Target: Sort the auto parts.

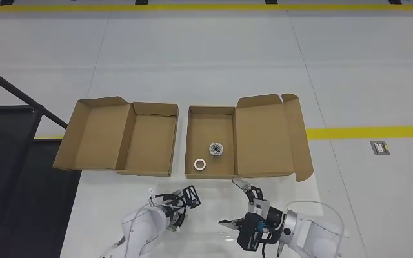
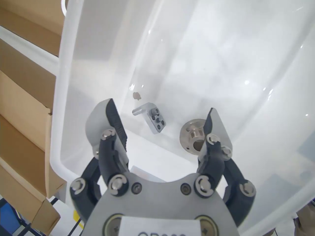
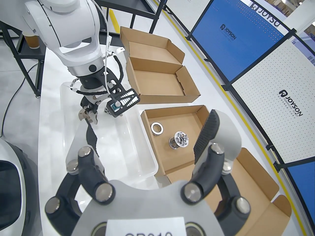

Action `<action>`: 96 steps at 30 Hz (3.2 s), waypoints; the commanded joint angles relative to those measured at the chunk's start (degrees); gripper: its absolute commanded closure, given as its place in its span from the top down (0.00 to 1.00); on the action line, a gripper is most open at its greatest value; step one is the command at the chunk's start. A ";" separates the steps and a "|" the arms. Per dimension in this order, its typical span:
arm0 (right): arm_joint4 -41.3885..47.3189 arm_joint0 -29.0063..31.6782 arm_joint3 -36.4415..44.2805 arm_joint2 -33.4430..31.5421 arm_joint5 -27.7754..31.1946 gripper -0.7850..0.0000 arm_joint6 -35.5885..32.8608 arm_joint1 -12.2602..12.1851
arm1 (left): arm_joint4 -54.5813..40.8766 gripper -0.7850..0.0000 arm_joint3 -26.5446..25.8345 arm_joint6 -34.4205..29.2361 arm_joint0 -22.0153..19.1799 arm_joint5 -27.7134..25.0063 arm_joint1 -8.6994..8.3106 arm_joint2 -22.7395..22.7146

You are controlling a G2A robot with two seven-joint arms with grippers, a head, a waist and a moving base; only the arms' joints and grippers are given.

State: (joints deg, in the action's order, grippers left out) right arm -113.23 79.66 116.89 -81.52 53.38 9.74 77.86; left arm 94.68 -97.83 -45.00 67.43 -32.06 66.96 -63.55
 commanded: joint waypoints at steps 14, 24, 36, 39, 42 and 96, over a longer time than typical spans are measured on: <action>0.00 0.00 0.00 0.00 0.00 1.00 0.00 0.00 | -1.46 0.64 4.59 -2.20 -3.19 3.16 0.92 1.55; 0.00 0.00 0.00 0.00 0.00 1.00 0.00 0.00 | -1.44 0.49 6.67 -2.37 -4.36 3.40 1.27 2.30; 0.00 0.00 0.00 0.00 0.00 1.00 0.00 0.00 | -1.85 0.00 6.22 -2.54 -4.67 2.54 1.38 2.10; 0.00 0.00 0.00 0.00 0.00 1.00 0.00 0.00 | -2.71 0.00 4.43 -2.66 -3.87 1.52 1.12 0.84; 0.00 0.00 0.00 0.00 0.00 1.00 0.00 0.00 | -3.77 0.00 1.87 -2.47 -2.41 0.11 0.73 -0.76; 0.00 0.00 0.00 0.00 0.00 1.00 0.00 0.00 | -16.76 0.00 40.16 21.72 -27.91 13.19 2.48 -5.80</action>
State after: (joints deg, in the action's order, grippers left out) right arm -113.23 79.66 116.89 -81.52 53.38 9.74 77.86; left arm 78.48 -62.56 -24.28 41.83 -19.66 68.94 -70.68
